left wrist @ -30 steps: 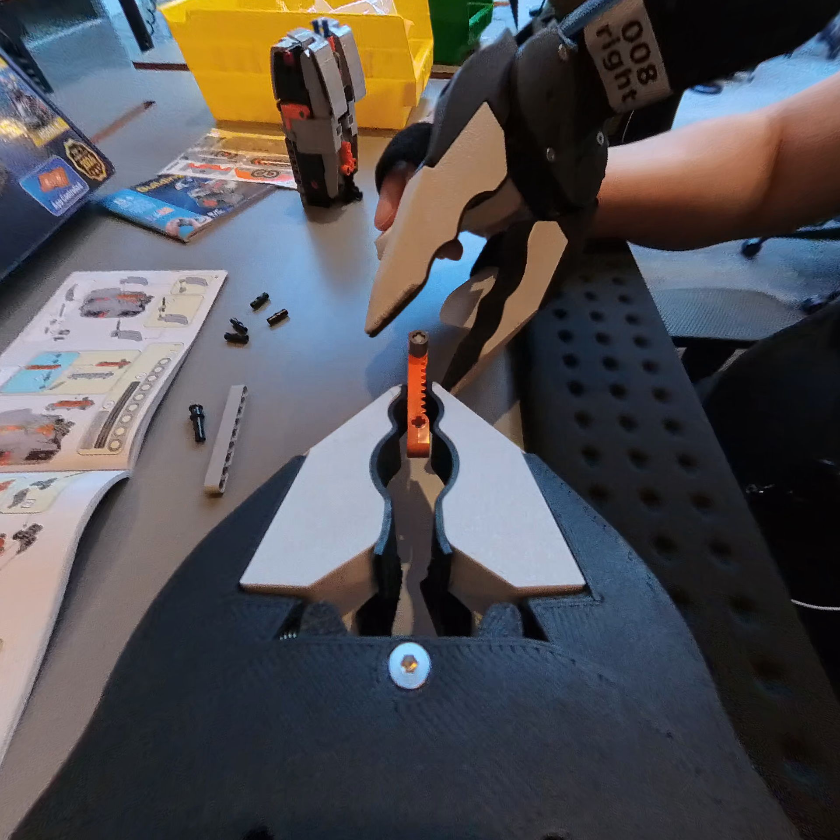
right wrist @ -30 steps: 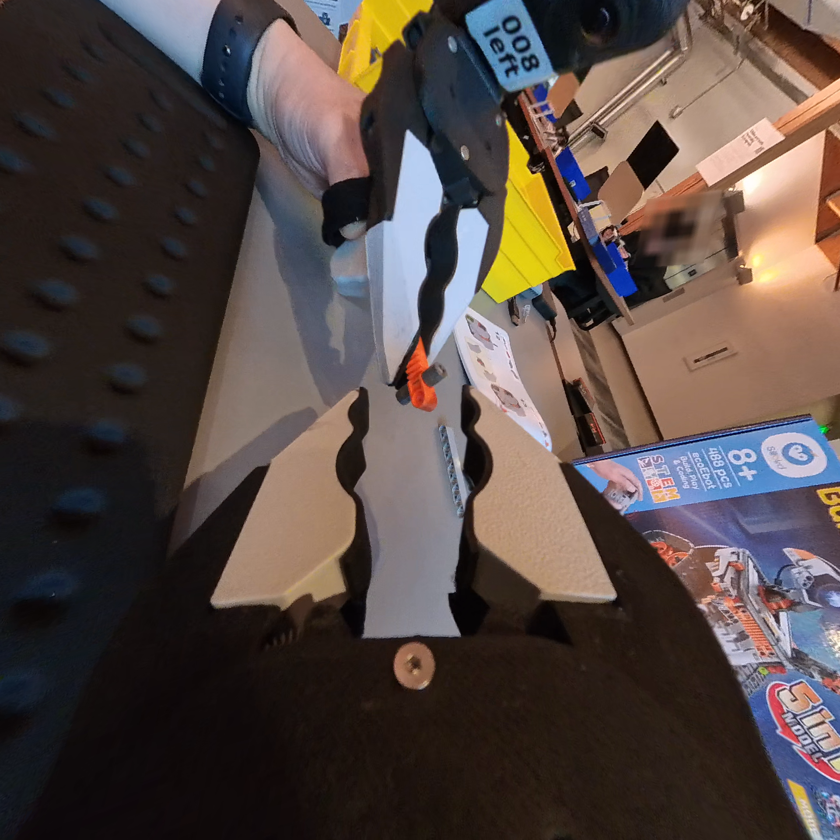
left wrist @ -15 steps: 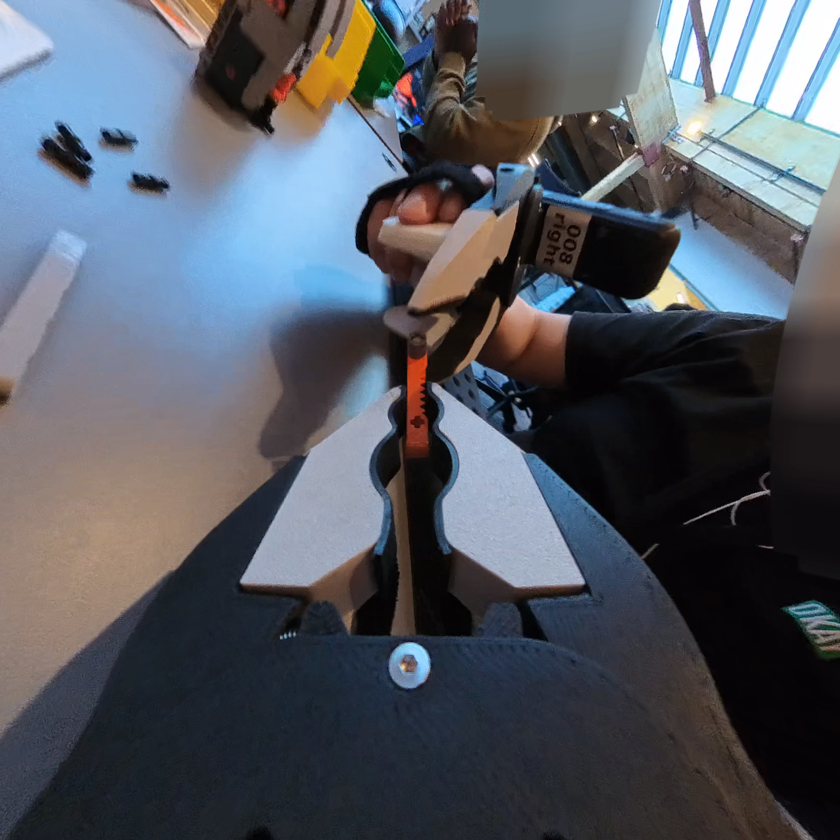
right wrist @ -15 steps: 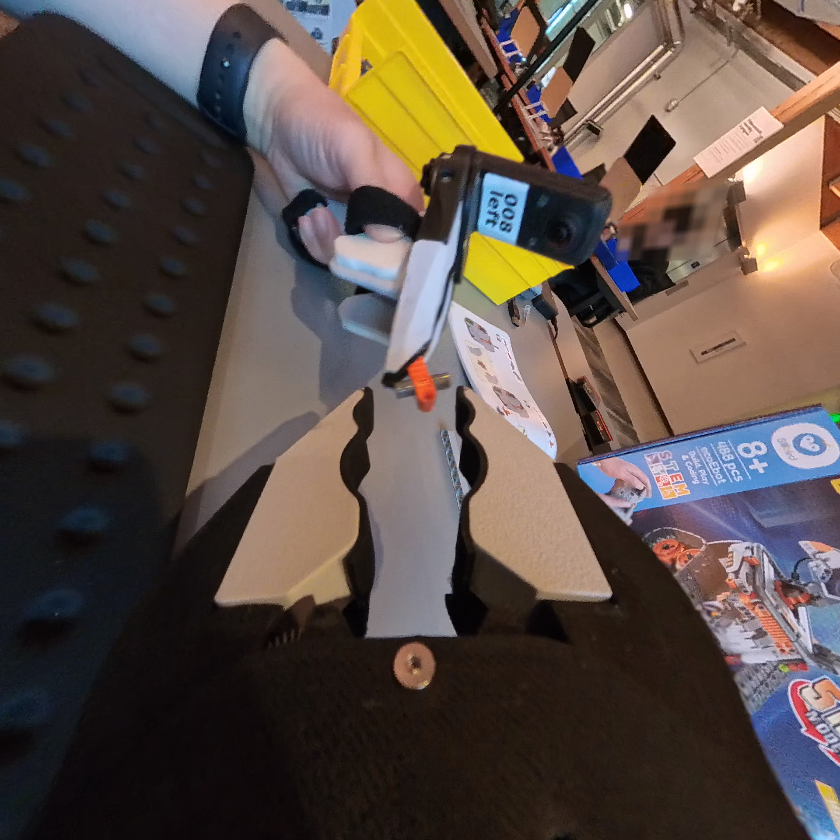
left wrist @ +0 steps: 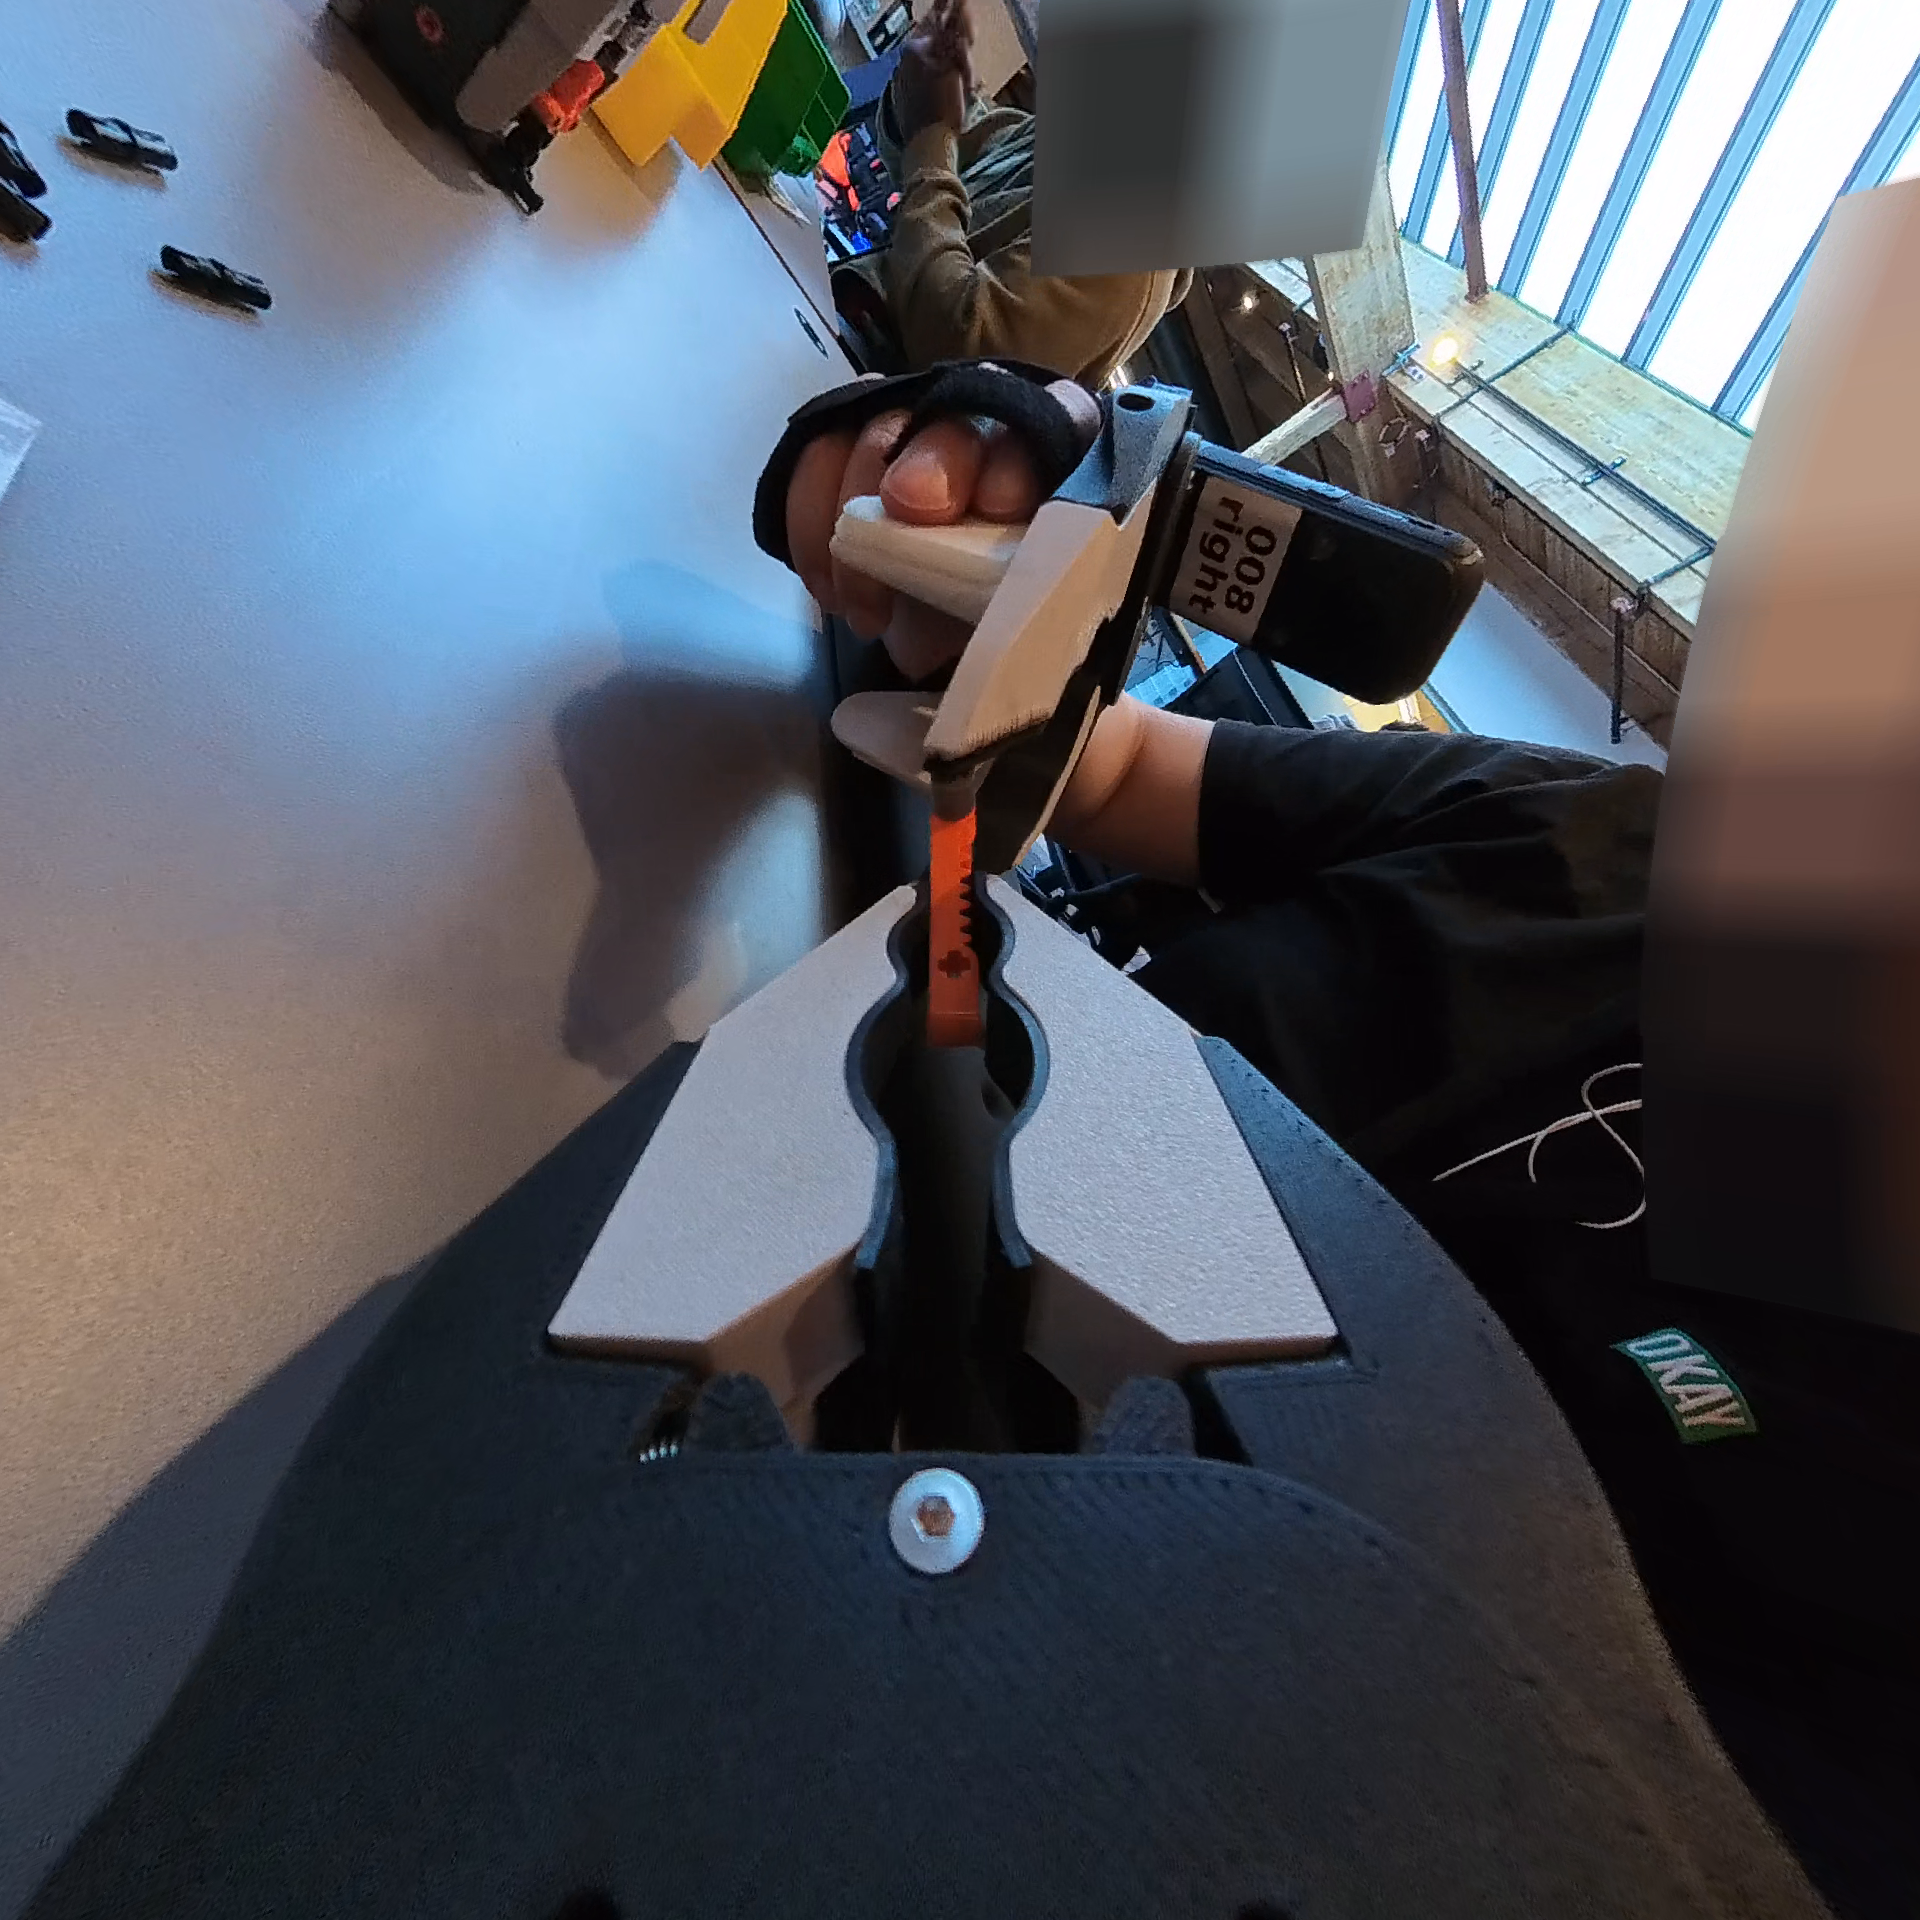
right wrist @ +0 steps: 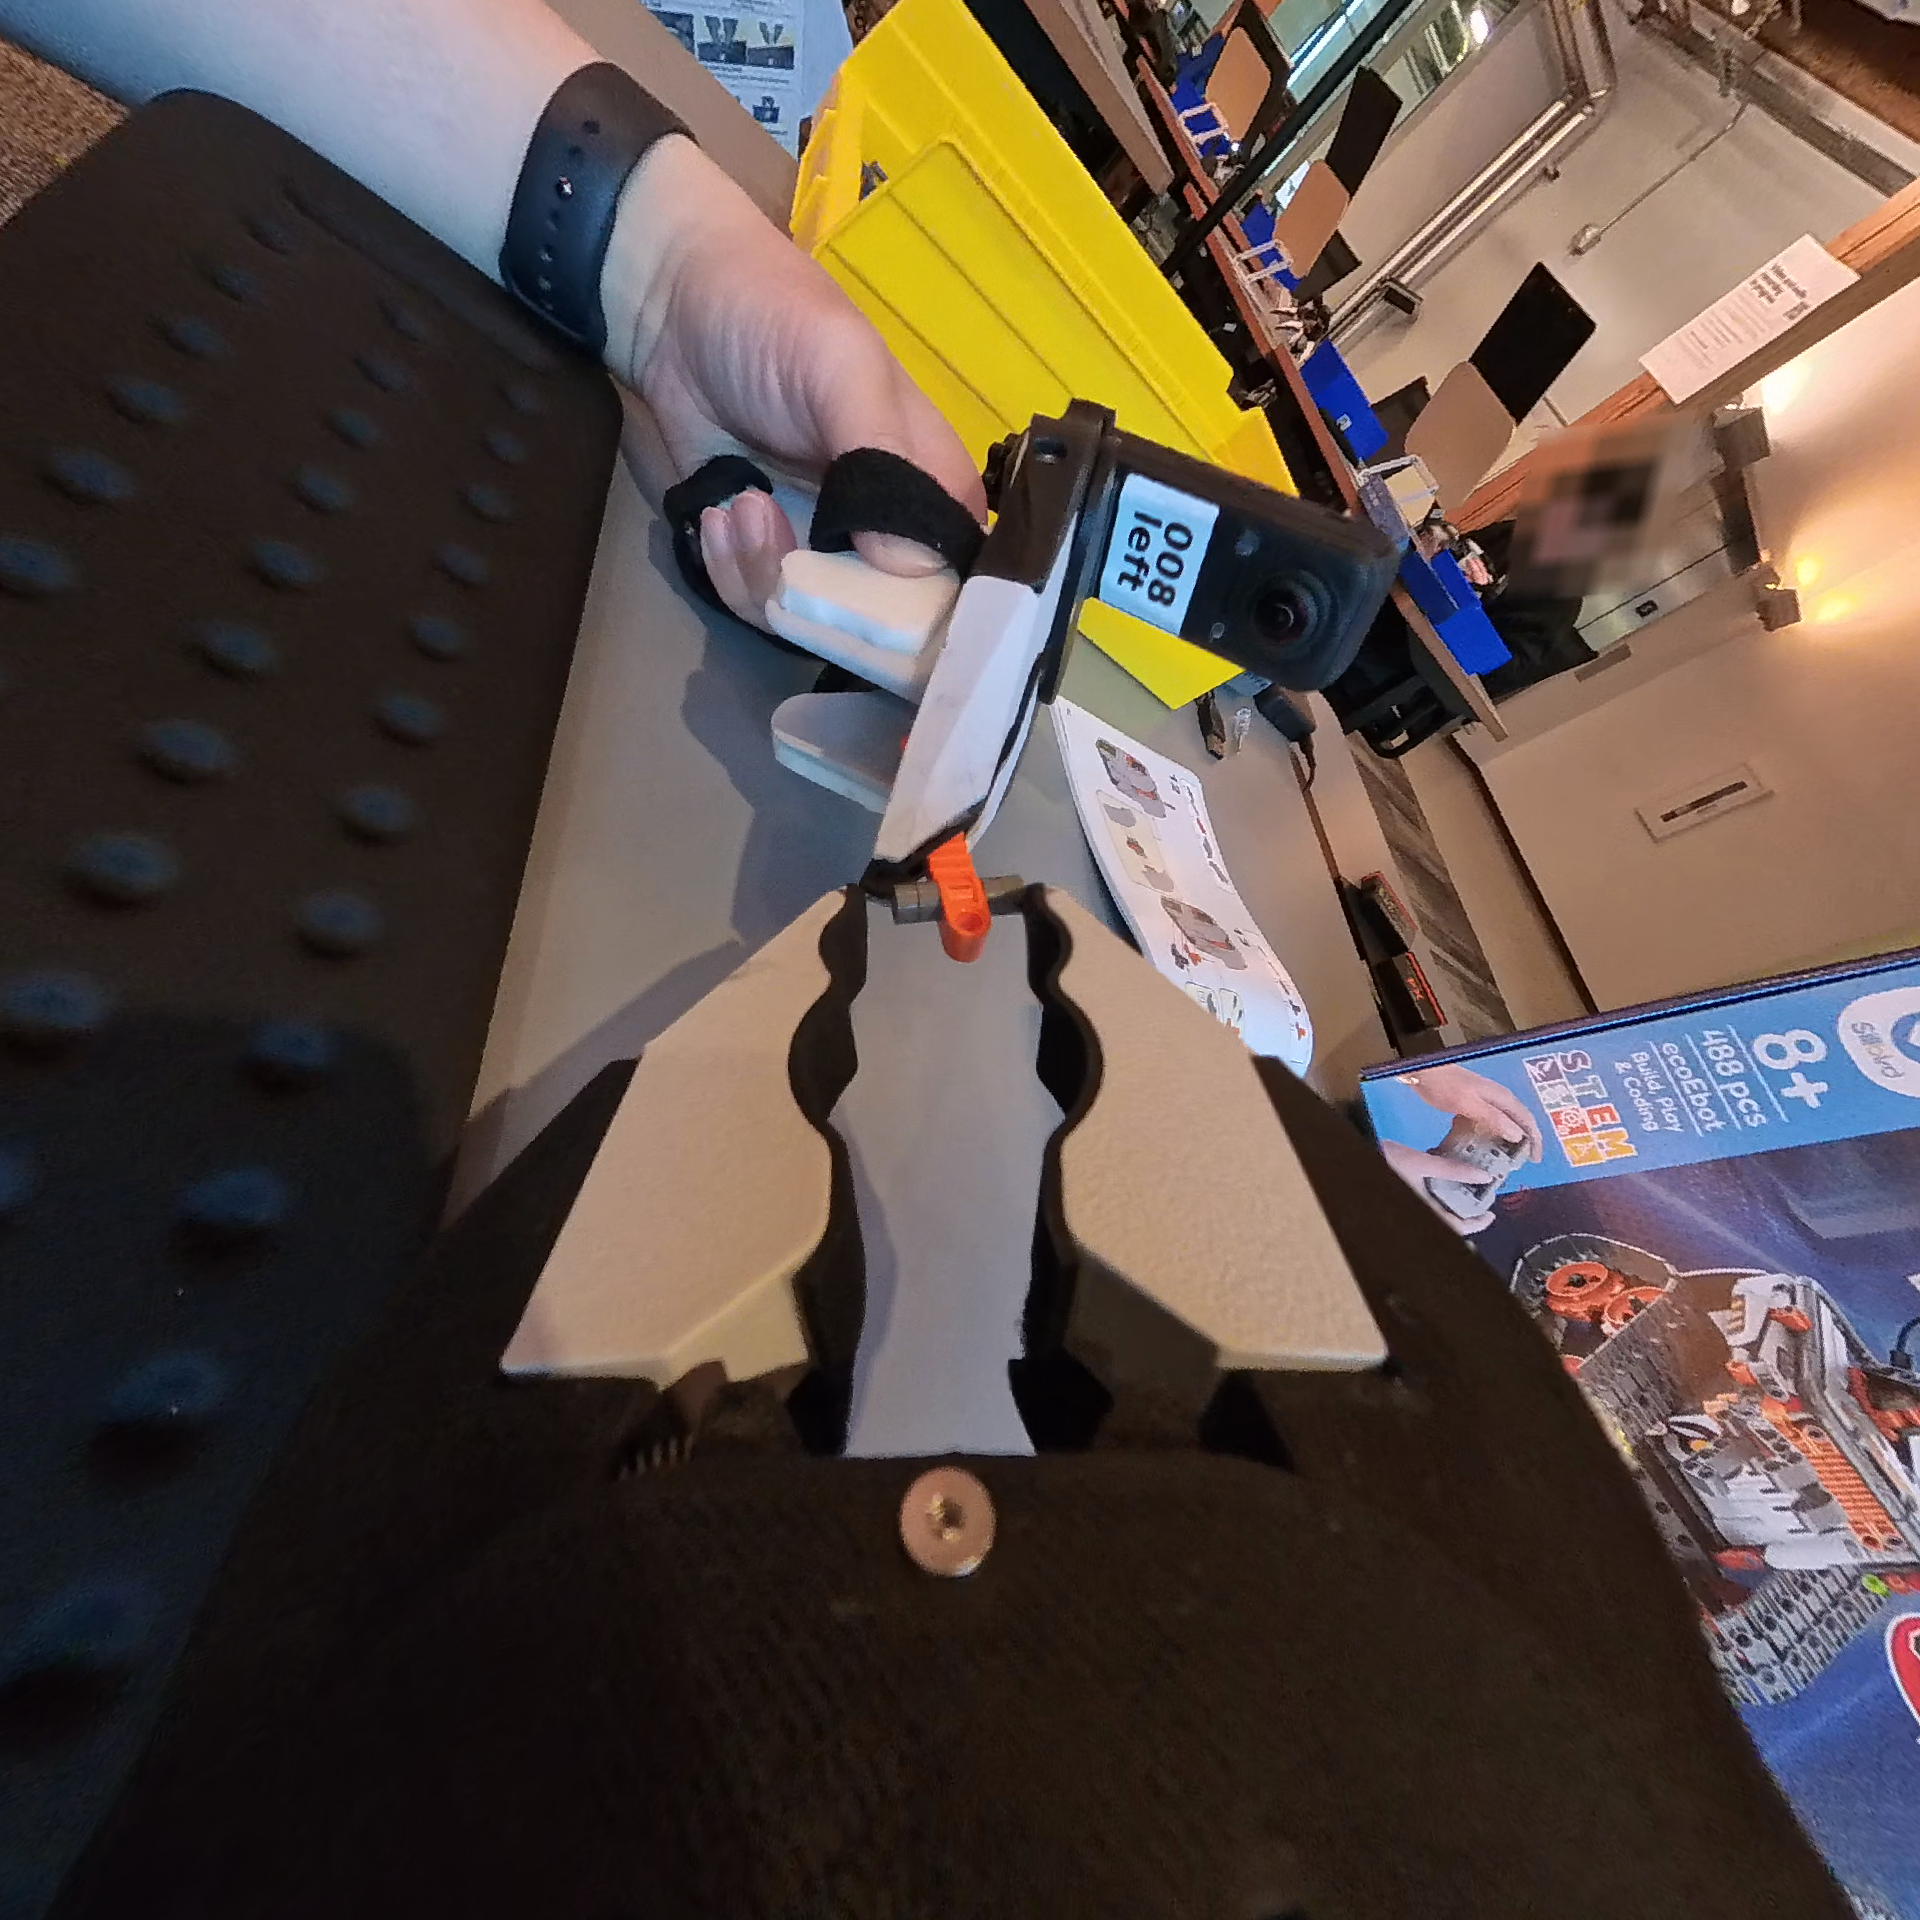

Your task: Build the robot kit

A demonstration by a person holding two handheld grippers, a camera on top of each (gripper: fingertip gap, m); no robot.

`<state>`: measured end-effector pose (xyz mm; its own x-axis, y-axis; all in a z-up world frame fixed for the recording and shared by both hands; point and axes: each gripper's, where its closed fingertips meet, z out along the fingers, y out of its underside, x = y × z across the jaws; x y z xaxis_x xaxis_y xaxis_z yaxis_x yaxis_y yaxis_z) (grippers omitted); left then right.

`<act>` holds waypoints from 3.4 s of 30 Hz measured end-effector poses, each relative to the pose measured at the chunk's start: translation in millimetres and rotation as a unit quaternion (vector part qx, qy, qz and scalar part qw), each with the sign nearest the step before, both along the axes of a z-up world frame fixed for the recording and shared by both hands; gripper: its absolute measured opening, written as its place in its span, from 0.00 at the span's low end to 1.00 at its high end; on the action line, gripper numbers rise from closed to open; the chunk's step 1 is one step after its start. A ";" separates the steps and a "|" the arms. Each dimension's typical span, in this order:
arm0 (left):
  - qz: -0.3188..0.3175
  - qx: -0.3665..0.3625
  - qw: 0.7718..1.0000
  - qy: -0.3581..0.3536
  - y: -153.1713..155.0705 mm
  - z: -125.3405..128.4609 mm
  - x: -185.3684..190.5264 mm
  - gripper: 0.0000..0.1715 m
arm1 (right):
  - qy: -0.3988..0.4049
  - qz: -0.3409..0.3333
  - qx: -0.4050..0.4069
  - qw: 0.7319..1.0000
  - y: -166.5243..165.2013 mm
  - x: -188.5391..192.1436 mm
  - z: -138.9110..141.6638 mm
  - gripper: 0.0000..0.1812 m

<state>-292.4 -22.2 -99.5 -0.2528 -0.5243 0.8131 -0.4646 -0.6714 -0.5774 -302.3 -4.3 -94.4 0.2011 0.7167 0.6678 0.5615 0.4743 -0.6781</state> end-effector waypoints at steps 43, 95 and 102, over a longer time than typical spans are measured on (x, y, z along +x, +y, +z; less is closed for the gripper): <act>0.024 0.000 0.999 0.040 8.3 -13.2 0.3 0.02 | -0.068 -0.041 0.028 0.996 7.3 3.7 -12.5 0.12; 0.021 0.044 0.998 0.032 7.0 -11.2 0.5 0.01 | -0.068 -0.038 0.076 0.994 8.1 1.5 -10.6 0.15; -0.059 -0.149 0.986 0.050 -11.4 -7.5 -8.6 0.02 | 0.042 0.038 -0.183 0.981 -10.8 -3.4 -14.0 0.12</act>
